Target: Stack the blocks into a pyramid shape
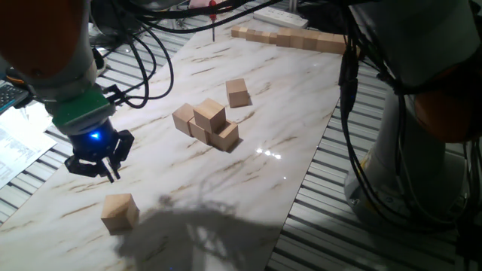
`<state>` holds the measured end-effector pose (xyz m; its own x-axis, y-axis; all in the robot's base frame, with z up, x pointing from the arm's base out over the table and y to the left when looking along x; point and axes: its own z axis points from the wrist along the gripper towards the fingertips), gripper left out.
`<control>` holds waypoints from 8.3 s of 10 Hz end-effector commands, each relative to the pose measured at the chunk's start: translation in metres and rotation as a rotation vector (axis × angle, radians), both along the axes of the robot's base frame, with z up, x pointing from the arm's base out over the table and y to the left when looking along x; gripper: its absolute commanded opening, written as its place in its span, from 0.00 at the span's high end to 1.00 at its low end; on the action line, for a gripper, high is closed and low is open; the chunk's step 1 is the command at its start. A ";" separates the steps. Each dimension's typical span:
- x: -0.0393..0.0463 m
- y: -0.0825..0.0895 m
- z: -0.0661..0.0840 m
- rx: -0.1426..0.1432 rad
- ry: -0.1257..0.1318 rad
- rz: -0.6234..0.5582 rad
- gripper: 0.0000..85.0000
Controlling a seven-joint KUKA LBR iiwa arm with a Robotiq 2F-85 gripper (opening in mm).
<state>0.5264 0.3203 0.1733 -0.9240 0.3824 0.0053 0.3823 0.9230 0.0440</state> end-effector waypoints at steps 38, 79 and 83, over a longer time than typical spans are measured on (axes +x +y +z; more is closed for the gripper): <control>0.0171 0.020 -0.109 -0.098 -0.054 -0.653 0.00; 0.0645 -0.154 -0.026 -0.125 -0.146 0.206 1.00; 0.0534 -0.205 -0.033 -0.099 -0.141 0.262 1.00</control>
<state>0.5794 0.1649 0.1392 -0.9798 0.1238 -0.1568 0.1280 0.9916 -0.0165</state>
